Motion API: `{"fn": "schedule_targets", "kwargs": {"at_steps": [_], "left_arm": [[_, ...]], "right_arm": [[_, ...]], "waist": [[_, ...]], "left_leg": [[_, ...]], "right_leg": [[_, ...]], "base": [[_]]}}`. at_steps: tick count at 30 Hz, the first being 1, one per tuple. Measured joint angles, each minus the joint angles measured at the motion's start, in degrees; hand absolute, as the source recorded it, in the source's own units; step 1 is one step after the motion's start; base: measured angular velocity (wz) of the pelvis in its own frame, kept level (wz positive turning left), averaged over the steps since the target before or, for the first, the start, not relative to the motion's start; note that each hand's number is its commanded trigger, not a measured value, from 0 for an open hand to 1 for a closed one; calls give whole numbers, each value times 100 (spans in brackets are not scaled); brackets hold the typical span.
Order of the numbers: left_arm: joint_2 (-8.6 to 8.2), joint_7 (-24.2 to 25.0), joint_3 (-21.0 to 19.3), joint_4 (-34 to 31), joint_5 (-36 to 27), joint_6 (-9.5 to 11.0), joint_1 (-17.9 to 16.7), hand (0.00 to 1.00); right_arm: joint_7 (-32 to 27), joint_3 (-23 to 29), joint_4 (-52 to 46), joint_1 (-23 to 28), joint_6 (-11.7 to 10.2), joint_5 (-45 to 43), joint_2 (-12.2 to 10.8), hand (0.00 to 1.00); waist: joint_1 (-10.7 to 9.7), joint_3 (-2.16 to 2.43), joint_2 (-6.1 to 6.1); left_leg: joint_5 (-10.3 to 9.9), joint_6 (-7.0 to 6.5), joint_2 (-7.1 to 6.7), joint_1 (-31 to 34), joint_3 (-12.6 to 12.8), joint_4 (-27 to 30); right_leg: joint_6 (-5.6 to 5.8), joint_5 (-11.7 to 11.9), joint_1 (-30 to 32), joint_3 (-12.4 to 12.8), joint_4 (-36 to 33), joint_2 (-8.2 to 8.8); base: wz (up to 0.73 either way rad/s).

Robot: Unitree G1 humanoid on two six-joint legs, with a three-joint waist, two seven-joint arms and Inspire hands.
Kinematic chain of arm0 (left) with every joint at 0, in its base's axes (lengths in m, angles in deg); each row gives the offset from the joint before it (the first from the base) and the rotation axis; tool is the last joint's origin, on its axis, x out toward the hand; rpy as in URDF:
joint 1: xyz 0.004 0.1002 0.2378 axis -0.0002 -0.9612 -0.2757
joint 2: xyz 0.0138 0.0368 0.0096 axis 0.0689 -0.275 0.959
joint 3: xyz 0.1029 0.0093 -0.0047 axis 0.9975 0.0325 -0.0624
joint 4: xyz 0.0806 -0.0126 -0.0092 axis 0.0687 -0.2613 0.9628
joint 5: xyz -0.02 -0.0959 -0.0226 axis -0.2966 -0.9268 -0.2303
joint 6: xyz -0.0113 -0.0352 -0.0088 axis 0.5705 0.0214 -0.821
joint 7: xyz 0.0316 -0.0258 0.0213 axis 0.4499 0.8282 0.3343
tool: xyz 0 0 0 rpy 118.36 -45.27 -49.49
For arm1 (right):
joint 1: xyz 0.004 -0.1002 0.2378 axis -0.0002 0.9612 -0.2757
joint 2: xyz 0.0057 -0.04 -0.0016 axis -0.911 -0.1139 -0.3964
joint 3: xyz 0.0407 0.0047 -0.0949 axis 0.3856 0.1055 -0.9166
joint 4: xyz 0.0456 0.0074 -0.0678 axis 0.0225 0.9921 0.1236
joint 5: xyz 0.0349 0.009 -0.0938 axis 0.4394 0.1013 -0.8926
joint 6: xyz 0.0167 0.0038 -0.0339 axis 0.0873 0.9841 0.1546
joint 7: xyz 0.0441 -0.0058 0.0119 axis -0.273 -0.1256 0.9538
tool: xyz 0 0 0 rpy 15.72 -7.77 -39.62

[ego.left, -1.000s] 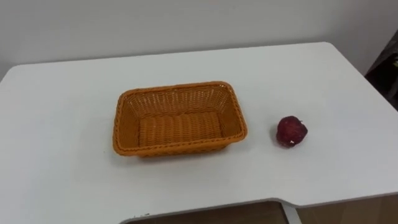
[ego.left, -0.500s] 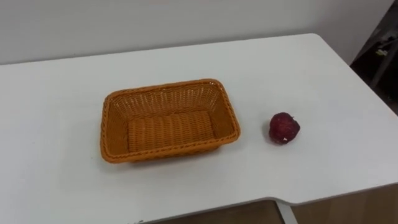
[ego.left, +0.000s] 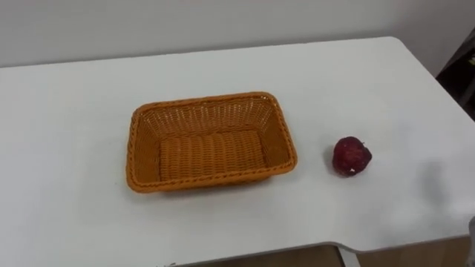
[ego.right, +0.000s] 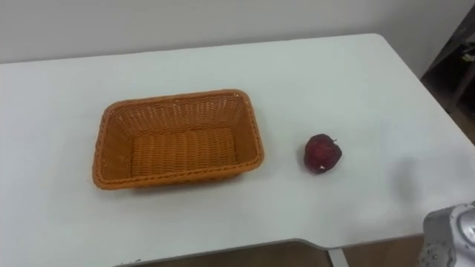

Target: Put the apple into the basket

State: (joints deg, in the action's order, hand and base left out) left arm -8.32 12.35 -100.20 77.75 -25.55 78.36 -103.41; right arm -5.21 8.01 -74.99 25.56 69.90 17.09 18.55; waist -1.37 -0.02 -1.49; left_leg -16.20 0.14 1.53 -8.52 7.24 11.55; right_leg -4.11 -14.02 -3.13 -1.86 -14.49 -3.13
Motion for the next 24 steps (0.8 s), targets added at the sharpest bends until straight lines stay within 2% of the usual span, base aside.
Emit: {"fn": "schedule_targets", "kwargs": {"at_steps": [4, 7, 13, 20, 24], "left_arm": [[4, 17, 146, 10, -7, 25, 32, 0], [45, 59, 234, 21, -4, 46, -31, 0], [165, 68, 344, 26, -10, 45, -90, 0], [200, 72, 558, 86, -8, 51, 0, 0], [200, 73, 560, 111, -8, 137, 36, 0]], "right_arm": [[739, -468, 8, 11, 55, -162, 1, 0], [1328, -840, 134, 115, 83, -583, 0, 0], [1790, -1349, 133, 229, 121, -774, 3, 0], [2248, -1875, 477, 230, 113, -1313, 6, 0], [2488, -1966, 480, 229, 113, -1420, 6, 0]], "waist": [[32, -11, -22], [63, -50, -95], [176, -12, -165], [215, -30, -126], [218, -16, -94]], "left_leg": [[0, 0, 17, -26, 3, -24], [0, 0, 21, -25, 4, -28], [0, 0, 69, -23, -22, -27], [0, 0, 66, -72, -42, -21], [0, 0, 69, -72, -64, -20]], "right_leg": [[1, 49, -52, -5, 88, -15], [-2, 55, -75, -24, 122, -11], [-3, 81, -108, -14, 188, -25], [19, 140, -277, -66, 377, -15], [19, 140, -286, -129, 380, -13]], "base": [[0], [0], [0], [3], [2]]}}
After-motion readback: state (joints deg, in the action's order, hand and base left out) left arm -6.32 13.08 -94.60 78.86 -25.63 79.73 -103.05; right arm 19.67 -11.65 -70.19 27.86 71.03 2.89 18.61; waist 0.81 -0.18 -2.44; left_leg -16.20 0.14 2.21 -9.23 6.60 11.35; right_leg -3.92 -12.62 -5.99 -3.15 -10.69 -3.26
